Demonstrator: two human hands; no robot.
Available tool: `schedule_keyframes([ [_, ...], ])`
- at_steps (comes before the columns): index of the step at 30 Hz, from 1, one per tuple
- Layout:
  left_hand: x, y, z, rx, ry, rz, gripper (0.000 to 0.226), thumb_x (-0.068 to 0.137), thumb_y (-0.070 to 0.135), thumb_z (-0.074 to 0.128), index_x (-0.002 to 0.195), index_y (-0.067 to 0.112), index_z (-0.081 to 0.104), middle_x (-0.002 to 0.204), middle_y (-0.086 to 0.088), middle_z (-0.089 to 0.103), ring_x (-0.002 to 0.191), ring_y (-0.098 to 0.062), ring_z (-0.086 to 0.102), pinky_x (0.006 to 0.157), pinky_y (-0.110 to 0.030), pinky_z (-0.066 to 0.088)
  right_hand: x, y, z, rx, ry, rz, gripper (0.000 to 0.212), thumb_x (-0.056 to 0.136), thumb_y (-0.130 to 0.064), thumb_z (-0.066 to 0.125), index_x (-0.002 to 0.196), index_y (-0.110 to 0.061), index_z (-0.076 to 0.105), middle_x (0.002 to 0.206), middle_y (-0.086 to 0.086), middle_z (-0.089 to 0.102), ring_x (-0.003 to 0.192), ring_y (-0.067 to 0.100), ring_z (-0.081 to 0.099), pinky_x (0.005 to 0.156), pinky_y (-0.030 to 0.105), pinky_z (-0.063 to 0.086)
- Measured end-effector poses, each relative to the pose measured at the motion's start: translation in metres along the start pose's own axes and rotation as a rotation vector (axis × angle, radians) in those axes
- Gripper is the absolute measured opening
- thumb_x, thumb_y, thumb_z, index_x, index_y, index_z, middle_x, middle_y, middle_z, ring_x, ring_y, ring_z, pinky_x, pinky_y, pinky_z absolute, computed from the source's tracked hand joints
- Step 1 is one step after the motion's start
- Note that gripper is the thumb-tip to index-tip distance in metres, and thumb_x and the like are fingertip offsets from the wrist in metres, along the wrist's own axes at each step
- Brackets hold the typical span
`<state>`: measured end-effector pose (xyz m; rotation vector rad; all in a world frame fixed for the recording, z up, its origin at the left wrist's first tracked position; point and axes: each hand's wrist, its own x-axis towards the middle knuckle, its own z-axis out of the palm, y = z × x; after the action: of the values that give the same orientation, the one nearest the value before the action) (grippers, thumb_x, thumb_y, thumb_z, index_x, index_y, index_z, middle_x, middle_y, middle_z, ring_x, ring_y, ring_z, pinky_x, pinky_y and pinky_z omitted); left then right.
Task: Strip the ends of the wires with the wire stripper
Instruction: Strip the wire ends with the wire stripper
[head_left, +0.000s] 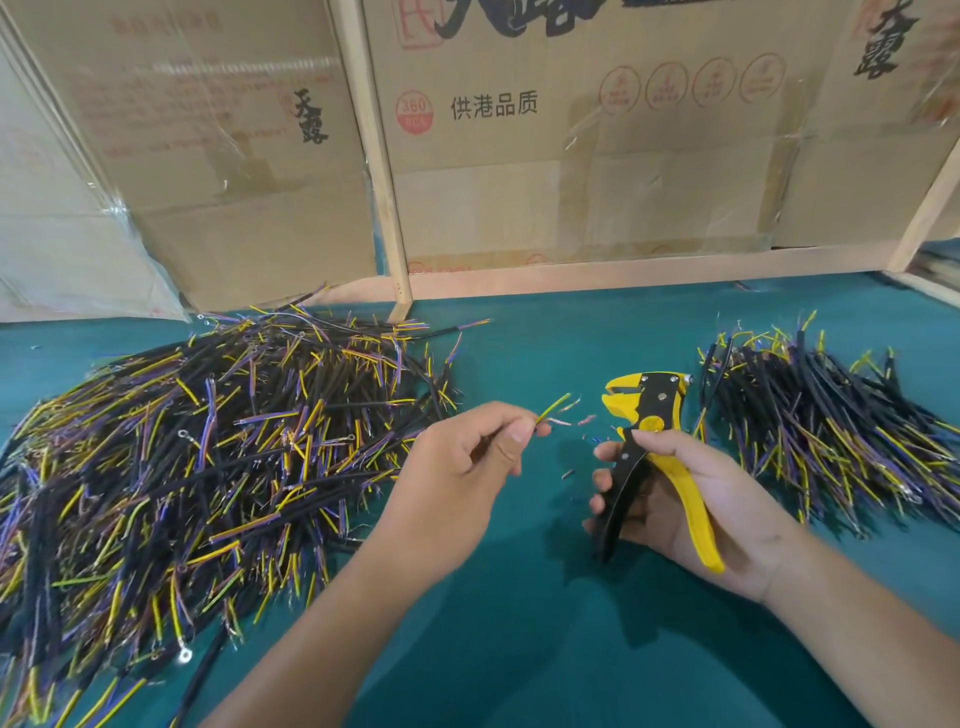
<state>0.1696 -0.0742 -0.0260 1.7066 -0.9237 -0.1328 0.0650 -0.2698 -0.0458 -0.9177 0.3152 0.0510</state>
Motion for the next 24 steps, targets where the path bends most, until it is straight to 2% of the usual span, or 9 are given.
schedule_keyframes([
  [3,-0.0011,-0.0007,0.0015,-0.037,-0.043,-0.001,0.015,0.098,0.03,0.051,0.099,0.032,0.066,0.079,0.01,0.062,0.051,-0.01,0.05,0.046,-0.021,0.04,-0.0001,0.0001,0.0,0.0,0.001,-0.006,0.039,0.081,-0.032,0.065,0.104,-0.001,0.065,0.084,0.02,0.057,0.074,0.037,0.06,0.076,0.052,0.057],
  [9,-0.004,0.0015,-0.0008,-0.081,-0.112,0.026,0.021,0.105,0.016,0.046,0.109,0.032,0.059,0.088,0.007,0.062,0.053,-0.011,0.039,0.048,-0.019,0.035,-0.0009,0.0004,-0.0005,-0.009,-0.016,-0.008,0.038,0.081,-0.033,0.065,0.104,-0.002,0.065,0.085,0.02,0.057,0.075,0.037,0.06,0.076,0.052,0.057],
  [13,-0.0029,0.0007,-0.0021,-0.077,-0.146,0.02,0.024,0.106,0.015,0.044,0.113,0.035,0.056,0.089,0.002,0.061,0.051,-0.007,0.035,0.047,-0.017,0.033,0.0001,0.0006,-0.0006,-0.013,-0.026,-0.01,0.04,0.078,-0.033,0.069,0.102,-0.001,0.066,0.085,0.02,0.057,0.075,0.036,0.06,0.076,0.053,0.056],
  [17,-0.0036,-0.0007,-0.0004,-0.046,-0.169,0.008,0.025,0.104,0.026,0.041,0.122,0.037,0.055,0.088,0.008,0.057,0.052,-0.006,0.036,0.051,-0.009,0.033,0.0002,0.0012,-0.0005,-0.011,-0.031,-0.005,0.039,0.077,-0.033,0.069,0.101,-0.002,0.066,0.084,0.02,0.057,0.074,0.036,0.06,0.075,0.052,0.057],
  [21,-0.0046,0.0017,0.0008,-0.034,-0.182,0.003,0.027,0.107,0.018,0.039,0.115,0.038,0.055,0.096,0.008,0.06,0.051,-0.015,0.05,0.049,-0.011,0.035,-0.0004,0.0009,0.0,0.0,-0.029,-0.001,0.041,0.078,-0.032,0.068,0.104,-0.001,0.063,0.085,0.02,0.057,0.074,0.036,0.059,0.076,0.052,0.057],
  [24,-0.0052,0.0031,0.0005,-0.025,-0.208,0.018,0.028,0.108,0.014,0.037,0.108,0.035,0.055,0.098,0.008,0.059,0.052,-0.016,0.049,0.049,-0.011,0.034,-0.0009,0.0002,0.0012,-0.006,-0.023,0.0,0.042,0.078,-0.032,0.068,0.106,-0.002,0.061,0.084,0.02,0.057,0.074,0.036,0.059,0.077,0.052,0.057],
])
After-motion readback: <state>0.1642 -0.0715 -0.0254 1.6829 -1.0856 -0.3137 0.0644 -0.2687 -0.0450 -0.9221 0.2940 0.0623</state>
